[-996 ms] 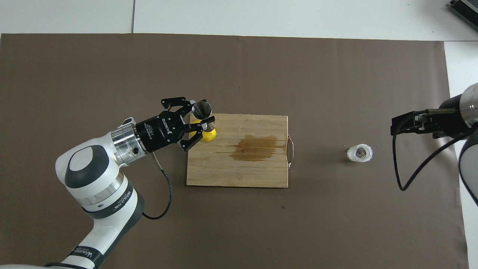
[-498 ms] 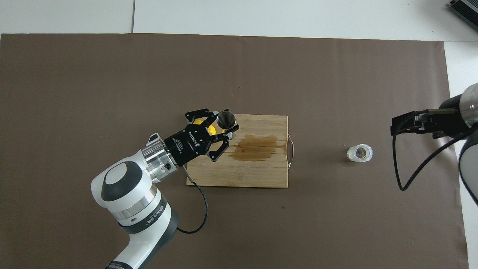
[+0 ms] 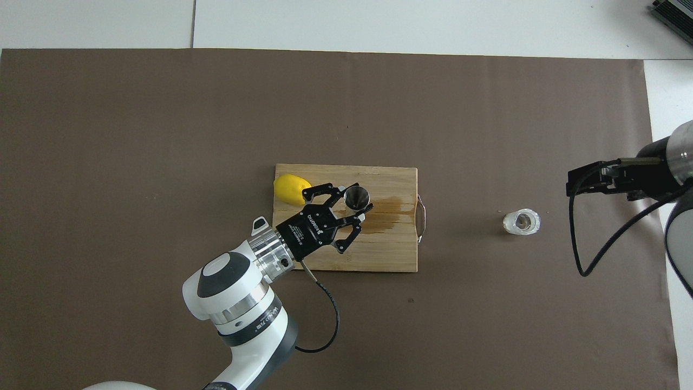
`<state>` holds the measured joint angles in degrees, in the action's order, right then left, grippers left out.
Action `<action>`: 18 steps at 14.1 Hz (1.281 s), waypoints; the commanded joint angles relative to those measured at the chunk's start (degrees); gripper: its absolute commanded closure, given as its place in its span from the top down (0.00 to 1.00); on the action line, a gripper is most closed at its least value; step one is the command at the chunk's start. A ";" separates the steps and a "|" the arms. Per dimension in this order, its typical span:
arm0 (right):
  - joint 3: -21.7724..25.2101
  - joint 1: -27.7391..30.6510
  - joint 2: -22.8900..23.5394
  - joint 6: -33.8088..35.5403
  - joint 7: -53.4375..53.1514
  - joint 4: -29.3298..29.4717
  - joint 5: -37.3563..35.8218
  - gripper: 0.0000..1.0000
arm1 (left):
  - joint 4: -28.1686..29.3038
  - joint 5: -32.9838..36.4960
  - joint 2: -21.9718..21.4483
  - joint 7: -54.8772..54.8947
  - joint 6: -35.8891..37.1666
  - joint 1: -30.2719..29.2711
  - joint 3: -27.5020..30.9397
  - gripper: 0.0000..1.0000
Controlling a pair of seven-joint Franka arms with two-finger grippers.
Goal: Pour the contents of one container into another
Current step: 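Lower the metal cup onto the board center with the left gripper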
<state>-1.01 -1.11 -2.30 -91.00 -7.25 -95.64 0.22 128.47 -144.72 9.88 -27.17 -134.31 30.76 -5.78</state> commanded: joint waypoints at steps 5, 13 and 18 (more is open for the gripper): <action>-0.49 0.67 -0.77 0.30 -0.84 -0.43 -0.13 1.00 | 0.03 -5.21 2.24 5.46 -0.25 1.50 -0.55 0.01; -0.49 0.67 -0.77 0.30 -0.84 -0.43 -0.13 1.00 | 0.12 -6.28 3.83 7.84 0.28 2.20 -0.55 0.11; -0.49 0.67 -0.77 0.30 -0.84 -0.43 -0.13 1.00 | 0.12 -6.28 3.92 7.84 0.37 2.20 -0.55 0.23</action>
<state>-1.01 -1.11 -2.30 -91.00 -7.25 -95.64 0.22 128.47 -146.16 13.74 -21.96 -134.25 31.92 -6.82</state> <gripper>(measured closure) 0.000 0.537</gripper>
